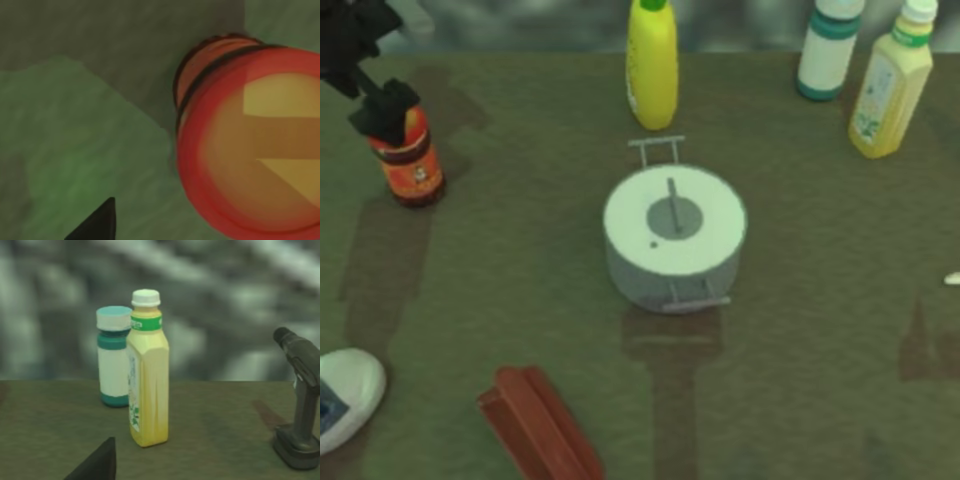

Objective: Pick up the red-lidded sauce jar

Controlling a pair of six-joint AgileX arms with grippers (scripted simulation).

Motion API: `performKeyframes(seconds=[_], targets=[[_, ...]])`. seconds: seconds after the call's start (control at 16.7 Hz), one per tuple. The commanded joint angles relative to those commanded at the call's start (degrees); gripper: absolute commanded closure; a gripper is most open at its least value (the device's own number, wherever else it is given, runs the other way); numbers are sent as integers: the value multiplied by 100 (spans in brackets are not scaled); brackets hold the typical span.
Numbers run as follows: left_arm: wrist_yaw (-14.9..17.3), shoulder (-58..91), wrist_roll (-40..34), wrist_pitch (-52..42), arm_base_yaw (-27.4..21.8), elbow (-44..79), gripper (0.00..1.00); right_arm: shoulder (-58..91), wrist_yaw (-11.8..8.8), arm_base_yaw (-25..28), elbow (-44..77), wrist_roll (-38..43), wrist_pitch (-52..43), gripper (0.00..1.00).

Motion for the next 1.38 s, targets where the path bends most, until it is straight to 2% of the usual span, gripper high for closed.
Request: performKeyframes(seconds=[0.24, 0.6, 1.02, 1.26, 1.38], targets=[[21, 542, 216, -283, 0, 651, 0, 0, 0, 0, 0, 0, 0, 0], [19, 545, 216, -258, 10, 630, 0, 0, 0, 0, 0, 0, 0, 0], [18, 487, 179, 851, -39, -535, 0, 0, 0, 0, 0, 0, 0, 0], [18, 489, 178, 903, -41, -587, 0, 0, 0, 0, 0, 0, 0, 0], [18, 489, 178, 903, -41, -587, 15, 0, 0, 0, 0, 0, 0, 0]])
